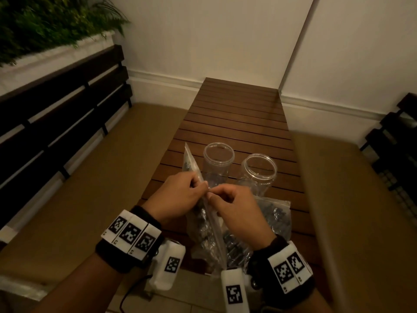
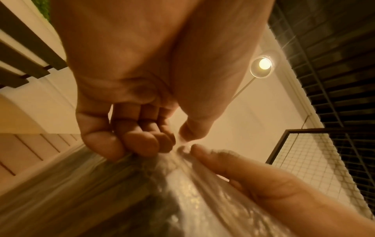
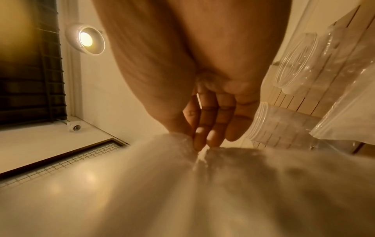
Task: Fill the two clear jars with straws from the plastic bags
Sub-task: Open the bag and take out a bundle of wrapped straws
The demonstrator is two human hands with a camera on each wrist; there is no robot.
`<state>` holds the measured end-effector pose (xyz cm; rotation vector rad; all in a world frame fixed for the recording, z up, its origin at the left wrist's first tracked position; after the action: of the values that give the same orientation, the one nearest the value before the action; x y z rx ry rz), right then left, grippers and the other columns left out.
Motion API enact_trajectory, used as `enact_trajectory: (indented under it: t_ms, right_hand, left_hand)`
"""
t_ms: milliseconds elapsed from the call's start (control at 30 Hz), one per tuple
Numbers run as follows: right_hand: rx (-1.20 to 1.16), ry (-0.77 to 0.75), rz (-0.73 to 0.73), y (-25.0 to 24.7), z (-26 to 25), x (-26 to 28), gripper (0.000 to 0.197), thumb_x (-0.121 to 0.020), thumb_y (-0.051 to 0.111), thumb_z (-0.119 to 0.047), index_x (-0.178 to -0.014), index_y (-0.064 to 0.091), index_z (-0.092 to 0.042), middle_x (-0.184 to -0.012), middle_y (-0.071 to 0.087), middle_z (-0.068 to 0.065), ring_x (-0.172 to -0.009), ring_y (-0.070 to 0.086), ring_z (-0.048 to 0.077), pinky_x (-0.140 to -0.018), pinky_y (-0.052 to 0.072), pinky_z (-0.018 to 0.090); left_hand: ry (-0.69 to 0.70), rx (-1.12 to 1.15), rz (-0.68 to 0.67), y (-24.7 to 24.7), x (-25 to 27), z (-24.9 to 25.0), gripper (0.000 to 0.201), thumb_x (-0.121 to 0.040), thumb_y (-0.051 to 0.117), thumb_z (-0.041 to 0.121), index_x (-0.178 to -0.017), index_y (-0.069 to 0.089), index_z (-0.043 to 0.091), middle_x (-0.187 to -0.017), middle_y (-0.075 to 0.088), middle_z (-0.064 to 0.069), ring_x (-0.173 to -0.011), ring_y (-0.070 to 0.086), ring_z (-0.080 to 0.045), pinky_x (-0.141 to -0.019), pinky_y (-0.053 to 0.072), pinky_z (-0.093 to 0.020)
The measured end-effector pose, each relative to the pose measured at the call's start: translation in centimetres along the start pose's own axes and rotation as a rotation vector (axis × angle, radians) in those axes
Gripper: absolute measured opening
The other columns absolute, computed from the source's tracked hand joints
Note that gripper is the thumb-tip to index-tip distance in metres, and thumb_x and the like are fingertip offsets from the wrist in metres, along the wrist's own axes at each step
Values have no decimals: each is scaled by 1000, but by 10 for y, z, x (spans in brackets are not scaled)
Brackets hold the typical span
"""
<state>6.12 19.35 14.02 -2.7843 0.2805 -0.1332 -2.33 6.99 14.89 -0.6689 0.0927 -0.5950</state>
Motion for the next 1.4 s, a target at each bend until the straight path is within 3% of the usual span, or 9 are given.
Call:
enact_trajectory:
  t_ms: [100, 233, 433, 800, 933, 1067, 1167, 1267, 1400]
  right_hand:
    - [-16, 4, 22, -3, 1, -2, 12, -95, 65, -30, -97, 77, -28, -89, 77, -8, -86, 72, 7, -85, 60, 34]
    - [-8, -5, -10, -5, -4, -4, 14, -88, 72, -40, -95, 75, -27, -86, 76, -5, -82, 72, 10, -79, 60, 32]
    - [46, -40, -57, -8, -6, -10, 5, -91, 72, -24, -91, 75, -20, -83, 76, -1, -77, 72, 11, -77, 60, 31]
    - [159, -65, 0, -11, -5, -11, 10, -94, 64, -24, -84, 64, -23, -79, 71, 6, -75, 68, 26, -69, 60, 48]
    - [179, -103, 22, -9, -8, -7, 13, -97, 59, -26, -86, 59, -20, -81, 68, 9, -72, 65, 26, -64, 56, 38]
    - [61, -32, 140, -35, 1, -15, 13, -100, 52, -18, -88, 52, -15, -84, 66, 7, -80, 69, 27, -68, 62, 38]
    - [-10, 5, 142, -50, 6, -18, 11, -102, 49, -14, -92, 53, -9, -85, 66, 7, -68, 68, 11, -59, 59, 24]
    - [-36, 40, 224, -66, 17, -17, 11, -102, 50, -14, -95, 56, -9, -85, 65, 8, -68, 68, 12, -65, 63, 33]
    - [-83, 58, 227, -76, 31, -1, 17, -101, 51, -32, -106, 59, -17, -108, 69, 7, -94, 71, 19, -83, 61, 36]
  left_hand:
    - [2, 121, -51, 0, 1, -1, 21, -95, 52, 27, -83, 63, 13, -83, 68, -10, -79, 65, -31, -76, 55, -53]
    - [13, 258, -48, -1, 2, -2, 19, -96, 56, 19, -78, 59, 14, -79, 64, -11, -73, 61, -27, -76, 56, -46]
    - [39, 359, -81, -2, 4, -4, 22, -97, 56, 17, -80, 57, 3, -73, 57, -12, -67, 53, -20, -65, 47, -33]
    - [73, 346, -141, -1, 6, -1, 22, -99, 50, 15, -95, 55, -6, -100, 59, -34, -87, 60, -42, -86, 51, -57]
    - [70, 314, -121, -1, 6, -2, 21, -100, 49, 17, -89, 54, -1, -94, 63, -25, -90, 60, -43, -86, 52, -55]
    - [17, 322, -82, -2, 5, -12, 22, -100, 46, 14, -78, 52, 12, -72, 64, 1, -75, 65, -16, -87, 57, -47]
    - [16, 293, -68, -1, 7, -17, 21, -97, 49, 14, -77, 55, 11, -81, 66, -8, -85, 65, -33, -88, 54, -51]
    - [2, 286, 67, -4, 4, -29, 26, -90, 56, 21, -75, 55, 1, -95, 61, -19, -93, 60, -42, -84, 54, -51]
    - [-31, 273, 228, -5, 1, -50, 22, -92, 55, 11, -73, 58, 2, -126, 54, 8, -117, 54, -14, -96, 44, -30]
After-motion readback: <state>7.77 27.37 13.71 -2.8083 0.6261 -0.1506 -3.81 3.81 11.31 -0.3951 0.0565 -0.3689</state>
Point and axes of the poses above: each hand's wrist, its own x-axis away from the middle knuckle, its own y-axis out of the palm, z = x × y, the point moved 5 cm from there along -x, towards the middle knuckle
